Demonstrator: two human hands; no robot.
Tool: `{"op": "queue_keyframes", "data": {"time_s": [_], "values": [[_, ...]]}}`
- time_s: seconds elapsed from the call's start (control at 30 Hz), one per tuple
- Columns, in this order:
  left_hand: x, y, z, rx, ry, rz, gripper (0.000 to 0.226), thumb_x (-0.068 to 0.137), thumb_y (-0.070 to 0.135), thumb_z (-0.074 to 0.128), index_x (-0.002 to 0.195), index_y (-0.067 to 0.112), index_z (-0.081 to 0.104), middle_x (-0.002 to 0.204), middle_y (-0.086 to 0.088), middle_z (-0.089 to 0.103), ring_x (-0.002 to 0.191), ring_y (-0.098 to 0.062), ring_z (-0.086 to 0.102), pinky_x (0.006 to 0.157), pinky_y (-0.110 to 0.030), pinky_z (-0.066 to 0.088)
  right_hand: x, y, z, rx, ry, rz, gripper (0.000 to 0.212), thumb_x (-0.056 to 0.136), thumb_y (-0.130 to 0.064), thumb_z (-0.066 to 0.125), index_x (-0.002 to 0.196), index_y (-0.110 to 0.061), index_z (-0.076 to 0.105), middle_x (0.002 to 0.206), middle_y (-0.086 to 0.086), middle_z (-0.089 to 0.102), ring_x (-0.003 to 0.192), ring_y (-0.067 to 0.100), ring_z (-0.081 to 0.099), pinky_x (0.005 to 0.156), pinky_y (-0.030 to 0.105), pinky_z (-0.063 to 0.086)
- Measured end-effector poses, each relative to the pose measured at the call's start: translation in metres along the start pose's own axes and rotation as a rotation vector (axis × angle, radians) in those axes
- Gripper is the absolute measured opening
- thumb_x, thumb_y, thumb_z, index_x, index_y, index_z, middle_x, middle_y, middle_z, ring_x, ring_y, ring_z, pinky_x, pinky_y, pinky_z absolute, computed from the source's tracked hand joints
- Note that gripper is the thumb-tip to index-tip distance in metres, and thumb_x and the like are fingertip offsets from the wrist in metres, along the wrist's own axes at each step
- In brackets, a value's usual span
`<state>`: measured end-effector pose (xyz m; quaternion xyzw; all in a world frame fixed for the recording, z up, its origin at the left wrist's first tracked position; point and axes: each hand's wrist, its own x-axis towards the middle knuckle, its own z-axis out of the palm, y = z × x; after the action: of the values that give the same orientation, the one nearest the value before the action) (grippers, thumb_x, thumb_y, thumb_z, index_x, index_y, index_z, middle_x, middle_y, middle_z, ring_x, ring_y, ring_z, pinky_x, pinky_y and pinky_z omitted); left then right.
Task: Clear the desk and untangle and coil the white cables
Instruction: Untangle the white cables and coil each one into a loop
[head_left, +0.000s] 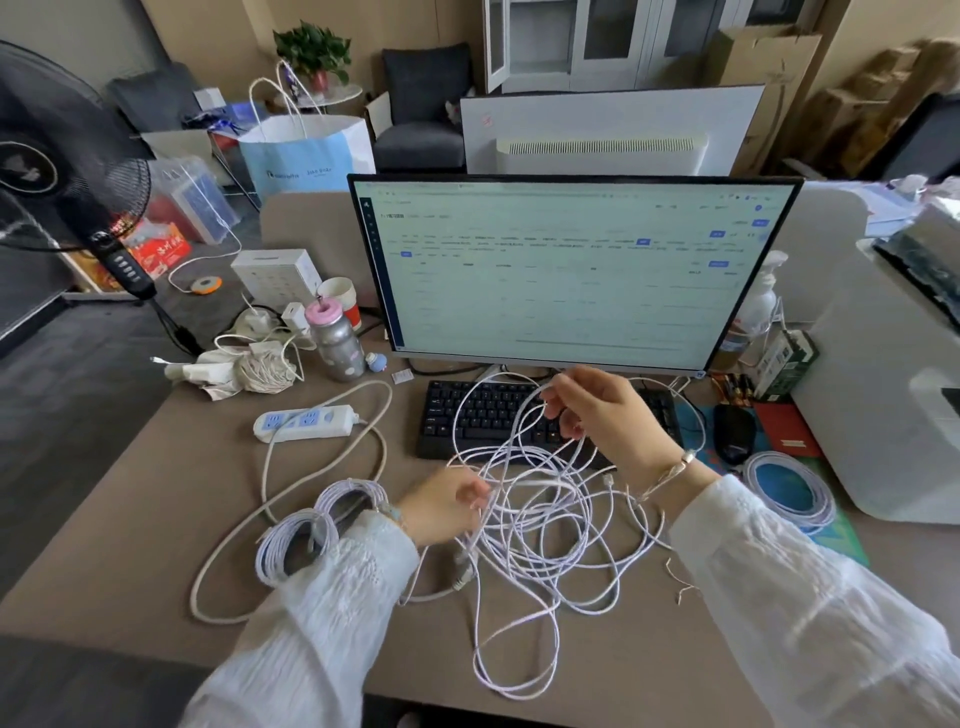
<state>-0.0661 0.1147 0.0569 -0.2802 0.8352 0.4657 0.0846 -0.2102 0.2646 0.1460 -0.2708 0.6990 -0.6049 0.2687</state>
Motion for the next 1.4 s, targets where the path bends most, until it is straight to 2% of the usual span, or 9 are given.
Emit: {"op": "queue_keyframes", "data": {"time_s": [0.1, 0.23, 0.37, 0.5, 0.67, 0.77, 0.87, 1.17, 1.4], "values": [[-0.007, -0.006, 0.006, 0.013, 0.042, 0.078, 0.015, 0.088, 0.014, 0.065, 0.082, 0.002, 0.072, 0.081, -0.016, 0.071, 0.074, -0.017, 0.063, 0.08, -0.04, 0.054, 0.006, 0.004, -0.008, -0.022, 0.063, -0.021, 0.025, 0.1, -0.017, 0.048, 0.082, -0.015, 0.065, 0.068, -0.001, 0.064, 0.048, 0.011, 0.049, 0.05, 0.02, 0.041], [-0.026, 0.015, -0.008, -0.056, 0.103, 0.169, 0.017, 0.095, 0.015, 0.061, 0.084, 0.006, 0.071, 0.074, -0.009, 0.07, 0.069, -0.012, 0.06, 0.069, -0.028, 0.05, 0.016, 0.033, -0.015, -0.332, 0.123, 0.028, 0.017, 0.097, -0.017, 0.05, 0.098, -0.023, 0.066, 0.091, 0.002, 0.07, 0.077, 0.021, 0.065, 0.07, 0.031, 0.049], [-0.042, 0.043, -0.036, 0.205, 0.238, 0.28, 0.02, 0.095, 0.021, 0.056, 0.079, 0.02, 0.067, 0.071, 0.004, 0.064, 0.068, -0.016, 0.058, 0.069, -0.031, 0.048, 0.013, 0.058, -0.01, -0.656, 0.047, 0.066, 0.036, 0.094, -0.006, 0.048, 0.127, -0.015, 0.059, 0.128, 0.011, 0.059, 0.114, 0.029, 0.057, 0.091, 0.028, 0.042], [-0.058, 0.078, -0.052, 0.143, 0.22, 0.317, 0.02, 0.097, 0.02, 0.052, 0.087, 0.019, 0.069, 0.077, -0.016, 0.066, 0.065, -0.029, 0.054, 0.061, -0.035, 0.041, 0.0, 0.049, 0.004, -0.607, -0.136, -0.057, 0.068, 0.073, 0.016, 0.045, 0.132, -0.017, 0.055, 0.137, 0.004, 0.052, 0.128, 0.019, 0.046, 0.098, 0.015, 0.031], [-0.068, 0.098, -0.066, -0.038, 0.205, 0.385, 0.021, 0.099, 0.026, 0.052, 0.093, 0.023, 0.071, 0.076, -0.019, 0.064, 0.065, -0.017, 0.049, 0.066, -0.028, 0.036, -0.013, 0.036, 0.019, -0.391, -0.22, -0.174, 0.062, 0.072, 0.005, 0.057, 0.129, -0.021, 0.056, 0.128, -0.007, 0.057, 0.12, 0.005, 0.05, 0.1, 0.021, 0.037], [-0.072, 0.113, -0.072, -0.222, 0.207, 0.389, 0.023, 0.102, 0.016, 0.044, 0.097, 0.006, 0.064, 0.049, 0.01, 0.042, 0.046, -0.003, 0.034, 0.05, -0.015, 0.031, -0.019, 0.032, 0.022, -0.101, -0.338, -0.029, 0.035, 0.079, 0.007, 0.06, 0.105, -0.016, 0.067, 0.101, 0.005, 0.073, 0.094, 0.013, 0.067, 0.085, 0.033, 0.052], [-0.077, 0.123, -0.084, -0.487, 0.292, 0.377, 0.022, 0.103, 0.012, 0.038, 0.095, 0.0, 0.055, 0.054, 0.003, 0.039, 0.045, -0.009, 0.033, 0.047, -0.021, 0.039, -0.021, 0.04, 0.022, -0.061, -0.381, 0.064, 0.01, 0.09, -0.004, 0.061, 0.097, -0.001, 0.068, 0.079, 0.008, 0.072, 0.073, 0.013, 0.067, 0.078, 0.033, 0.053], [-0.071, 0.1, -0.111, -1.182, 0.386, 0.244, 0.018, 0.1, 0.015, 0.043, 0.093, 0.007, 0.057, 0.06, 0.004, 0.045, 0.043, -0.007, 0.035, 0.049, -0.018, 0.032, -0.025, 0.057, -0.007, -0.041, -0.161, 0.149, 0.018, 0.096, -0.016, 0.056, 0.085, -0.005, 0.065, 0.073, 0.006, 0.07, 0.072, 0.022, 0.065, 0.077, 0.042, 0.055], [-0.072, 0.1, -0.075, -0.539, 0.374, 0.301, 0.013, 0.099, 0.007, 0.049, 0.094, 0.005, 0.06, 0.075, -0.007, 0.068, 0.062, -0.017, 0.063, 0.059, -0.024, 0.051, -0.042, 0.008, 0.007, -0.282, -0.079, -0.062, 0.019, 0.098, -0.016, 0.05, 0.094, -0.024, 0.067, 0.062, -0.002, 0.061, 0.047, 0.011, 0.056, 0.053, 0.03, 0.053]]}}
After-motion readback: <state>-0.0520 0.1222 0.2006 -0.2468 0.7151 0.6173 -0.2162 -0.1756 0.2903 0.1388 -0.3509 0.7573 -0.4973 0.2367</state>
